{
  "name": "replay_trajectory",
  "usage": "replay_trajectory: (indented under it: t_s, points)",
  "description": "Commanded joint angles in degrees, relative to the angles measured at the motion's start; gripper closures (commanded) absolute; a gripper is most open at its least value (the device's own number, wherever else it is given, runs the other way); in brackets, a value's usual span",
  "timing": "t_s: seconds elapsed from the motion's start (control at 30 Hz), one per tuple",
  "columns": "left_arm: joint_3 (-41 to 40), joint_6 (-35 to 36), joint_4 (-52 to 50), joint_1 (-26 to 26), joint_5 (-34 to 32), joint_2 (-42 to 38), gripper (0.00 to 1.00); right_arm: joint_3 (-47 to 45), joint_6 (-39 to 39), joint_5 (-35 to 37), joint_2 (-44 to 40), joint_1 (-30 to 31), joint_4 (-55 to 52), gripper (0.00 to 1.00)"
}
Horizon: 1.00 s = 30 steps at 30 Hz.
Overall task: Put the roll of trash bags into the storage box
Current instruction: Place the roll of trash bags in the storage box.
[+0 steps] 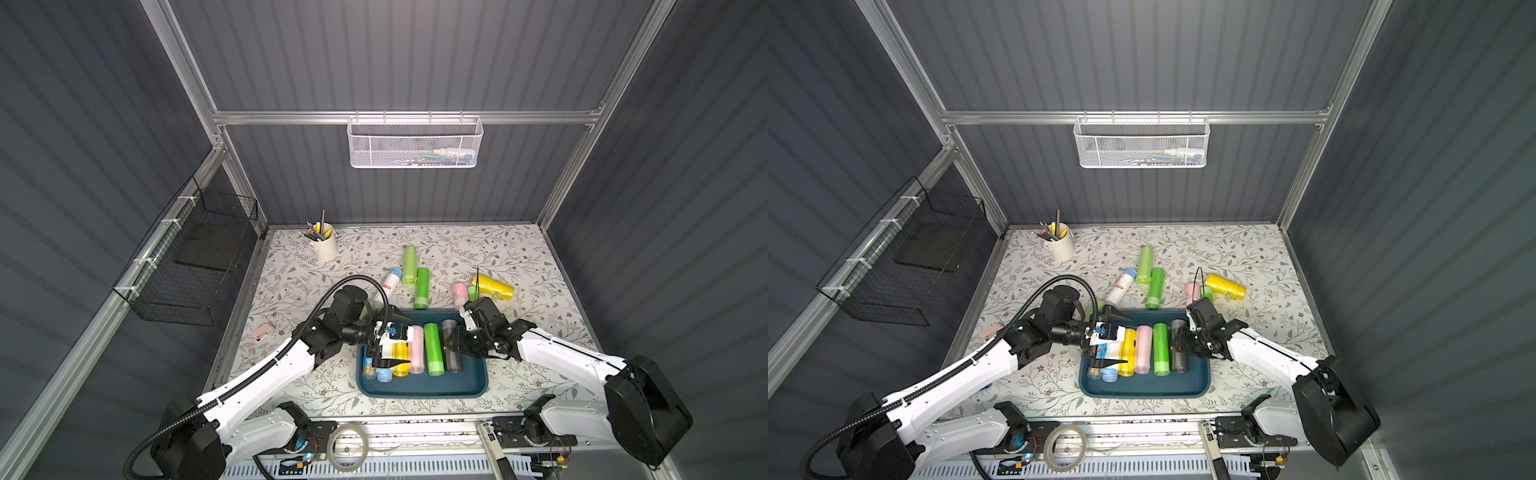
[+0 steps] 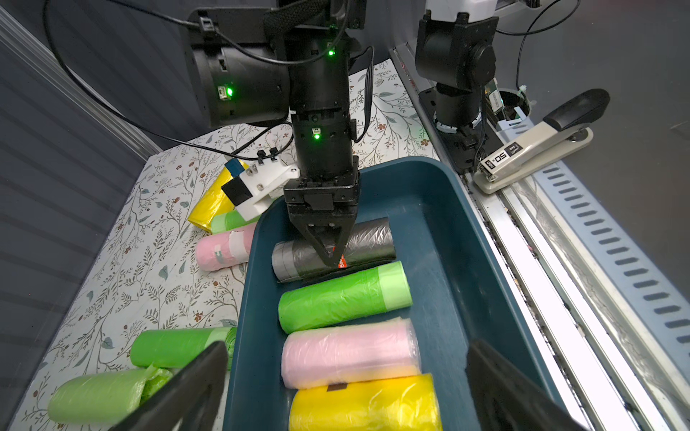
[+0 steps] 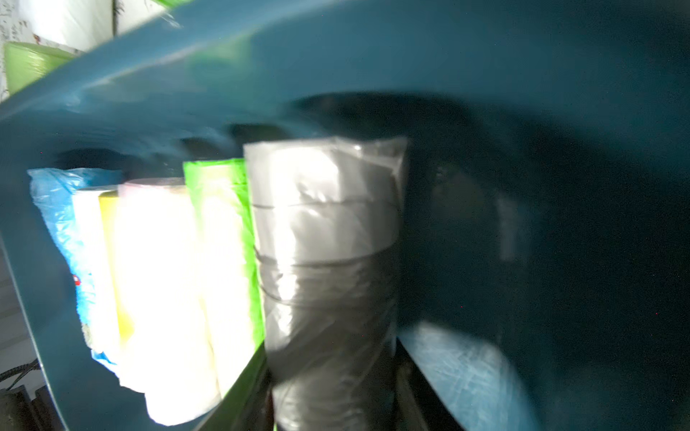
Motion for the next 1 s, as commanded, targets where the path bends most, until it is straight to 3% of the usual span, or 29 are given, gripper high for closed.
replay_trajectory:
  t_s: [0.0, 0.97]
  points:
    - [0.2, 1.0, -1.5, -0.3, 1.3, 0.2, 0.0, 0.6, 0.7, 0.7, 0.3, 0.5, 0.8, 0.55]
    - [0.5, 1.4, -2.0, -0.2, 2.1, 0.9, 0.0, 3.3, 1.8, 0.7, 5.0, 3.5, 2.2, 0.55]
